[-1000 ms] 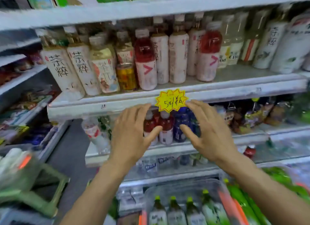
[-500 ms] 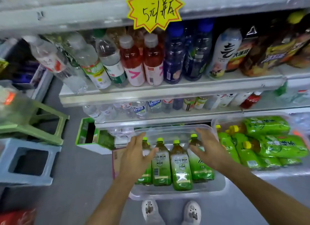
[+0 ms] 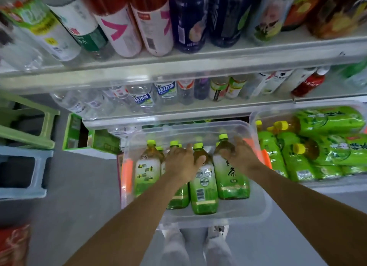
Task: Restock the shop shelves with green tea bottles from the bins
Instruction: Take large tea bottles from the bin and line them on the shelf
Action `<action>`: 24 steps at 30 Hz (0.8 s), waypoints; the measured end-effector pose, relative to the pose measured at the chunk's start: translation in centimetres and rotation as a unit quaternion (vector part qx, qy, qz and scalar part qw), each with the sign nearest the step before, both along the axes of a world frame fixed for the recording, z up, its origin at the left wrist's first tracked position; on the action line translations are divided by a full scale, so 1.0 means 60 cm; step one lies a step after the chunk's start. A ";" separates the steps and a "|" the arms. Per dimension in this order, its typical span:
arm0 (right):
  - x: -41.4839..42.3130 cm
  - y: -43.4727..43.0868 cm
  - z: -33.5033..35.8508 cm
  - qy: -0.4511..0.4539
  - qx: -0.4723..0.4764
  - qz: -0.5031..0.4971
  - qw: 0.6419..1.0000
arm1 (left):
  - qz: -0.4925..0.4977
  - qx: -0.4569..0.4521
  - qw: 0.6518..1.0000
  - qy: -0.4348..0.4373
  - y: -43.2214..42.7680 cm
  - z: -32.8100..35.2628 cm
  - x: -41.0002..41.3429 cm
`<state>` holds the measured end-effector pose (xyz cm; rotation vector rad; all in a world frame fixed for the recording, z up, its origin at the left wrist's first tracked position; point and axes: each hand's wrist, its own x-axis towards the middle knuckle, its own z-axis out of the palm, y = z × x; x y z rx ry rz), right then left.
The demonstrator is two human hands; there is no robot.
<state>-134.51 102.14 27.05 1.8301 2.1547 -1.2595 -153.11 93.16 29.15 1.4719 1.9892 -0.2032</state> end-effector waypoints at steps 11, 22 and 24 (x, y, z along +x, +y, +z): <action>-0.041 0.031 -0.049 -0.007 -0.116 -0.141 0.983 | 0.099 -0.019 0.995 0.016 0.047 -0.044 0.025; 0.018 -0.040 0.026 0.211 -0.030 -0.056 0.975 | 0.294 0.242 0.901 -0.209 -0.037 0.021 0.084; 0.020 -0.046 0.032 0.217 -0.027 -0.045 0.975 | 0.304 0.239 0.892 -0.233 -0.036 0.022 0.080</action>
